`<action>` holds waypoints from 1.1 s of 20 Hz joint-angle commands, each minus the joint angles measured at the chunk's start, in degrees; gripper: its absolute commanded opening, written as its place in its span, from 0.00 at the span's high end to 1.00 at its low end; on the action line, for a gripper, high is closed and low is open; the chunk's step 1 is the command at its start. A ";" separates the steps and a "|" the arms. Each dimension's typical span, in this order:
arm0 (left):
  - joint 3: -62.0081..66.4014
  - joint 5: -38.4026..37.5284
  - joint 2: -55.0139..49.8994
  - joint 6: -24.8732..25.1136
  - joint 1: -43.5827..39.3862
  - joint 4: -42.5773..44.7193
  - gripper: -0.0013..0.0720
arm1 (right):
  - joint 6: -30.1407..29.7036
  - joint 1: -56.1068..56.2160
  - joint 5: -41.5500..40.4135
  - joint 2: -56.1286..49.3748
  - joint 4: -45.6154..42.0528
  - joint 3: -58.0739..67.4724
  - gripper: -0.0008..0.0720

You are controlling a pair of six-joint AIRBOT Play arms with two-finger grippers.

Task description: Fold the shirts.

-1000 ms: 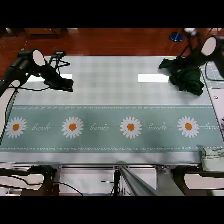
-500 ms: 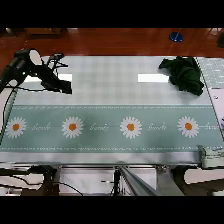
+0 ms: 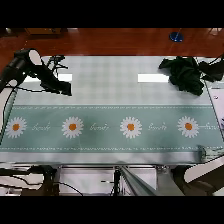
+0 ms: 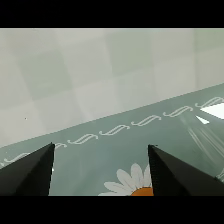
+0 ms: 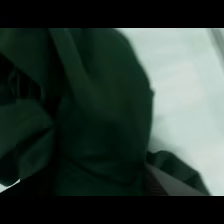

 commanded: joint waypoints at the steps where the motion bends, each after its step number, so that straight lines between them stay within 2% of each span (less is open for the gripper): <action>1: 0.07 -0.24 0.02 -0.02 0.00 -0.07 0.00 | -1.46 3.26 2.56 -3.76 1.75 0.04 0.18; 2: 0.07 -0.24 0.04 -0.02 0.00 -0.07 0.00 | -1.44 4.28 2.54 -4.50 1.75 0.04 0.19; 3: 0.07 -0.26 0.04 0.00 0.00 -0.07 0.00 | -1.46 5.42 2.60 -5.22 1.75 0.04 0.33; 4: 0.07 -0.28 0.04 0.00 0.00 -0.07 0.00 | -1.73 6.45 2.45 -5.57 1.57 0.04 0.77; 5: 0.07 -0.28 0.04 0.00 0.00 -0.04 0.00 | -1.70 7.10 2.03 -5.35 1.86 0.07 0.93; 9: 1.95 -3.32 0.76 0.00 0.00 -0.07 0.00 | -6.21 7.98 2.23 0.87 2.89 2.10 0.93; 13: 9.77 -6.16 4.48 -0.96 0.00 -0.50 0.00 | -7.58 7.98 0.85 14.14 4.42 5.49 0.93; 18: 20.15 -7.89 14.34 -3.06 0.00 -6.10 0.00 | -7.58 7.98 -4.39 31.85 16.70 6.05 0.93; 20: 22.43 -7.89 19.34 -5.77 0.00 -6.49 0.00 | -7.58 7.98 -5.18 37.24 21.59 6.05 0.93; 22: 22.77 -7.89 24.72 -6.05 0.00 -6.51 0.00 | -7.54 8.00 -5.01 41.57 25.55 6.05 0.93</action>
